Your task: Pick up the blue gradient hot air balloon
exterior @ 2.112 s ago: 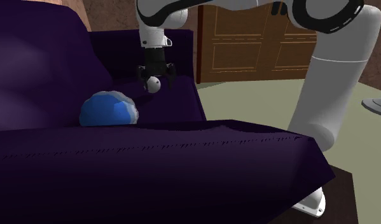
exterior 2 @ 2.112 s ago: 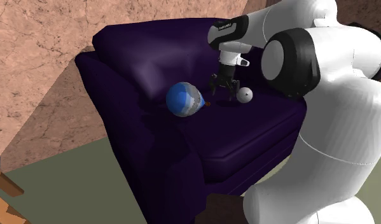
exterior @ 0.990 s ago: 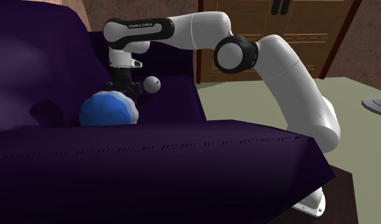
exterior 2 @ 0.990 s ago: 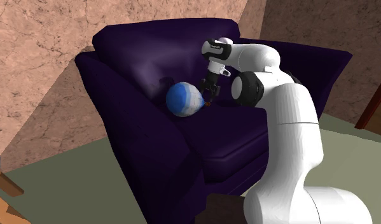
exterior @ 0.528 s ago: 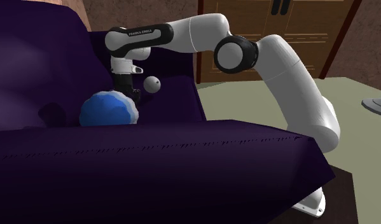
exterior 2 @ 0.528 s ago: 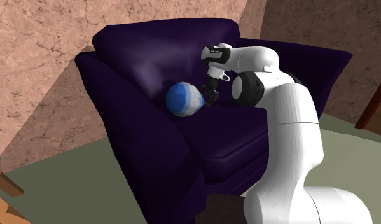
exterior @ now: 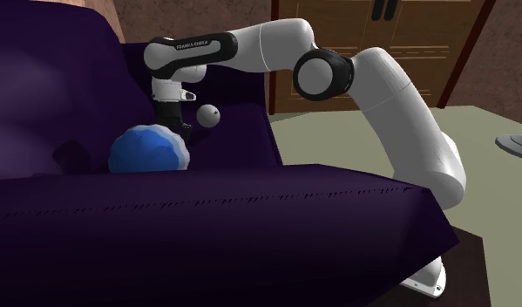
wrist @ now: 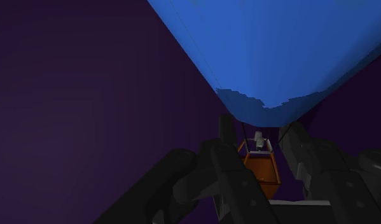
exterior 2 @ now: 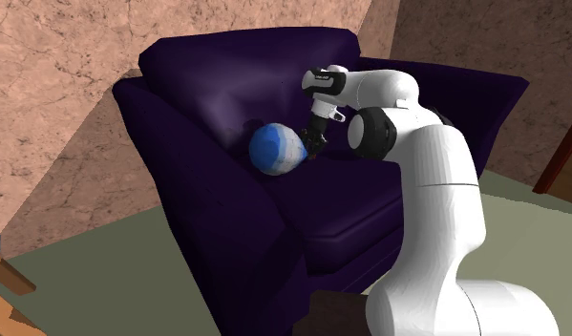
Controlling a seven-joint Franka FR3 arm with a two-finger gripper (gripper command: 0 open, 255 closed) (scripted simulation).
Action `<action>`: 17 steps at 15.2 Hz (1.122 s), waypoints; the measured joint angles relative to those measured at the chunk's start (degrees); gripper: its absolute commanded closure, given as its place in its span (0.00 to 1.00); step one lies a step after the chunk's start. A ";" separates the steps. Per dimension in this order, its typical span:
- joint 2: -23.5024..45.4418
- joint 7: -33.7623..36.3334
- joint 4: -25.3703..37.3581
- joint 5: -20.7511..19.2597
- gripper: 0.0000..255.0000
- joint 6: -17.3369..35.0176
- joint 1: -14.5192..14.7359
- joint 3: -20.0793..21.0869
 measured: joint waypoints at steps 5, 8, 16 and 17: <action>0.18 0.60 2.51 -0.07 1.00 -2.36 0.16 0.08; 0.28 1.04 4.78 -0.15 1.00 -4.50 0.16 0.09; 2.58 3.01 15.05 -0.48 1.00 -12.14 0.94 0.32; 3.09 3.22 16.41 -0.54 1.00 -12.95 1.09 0.34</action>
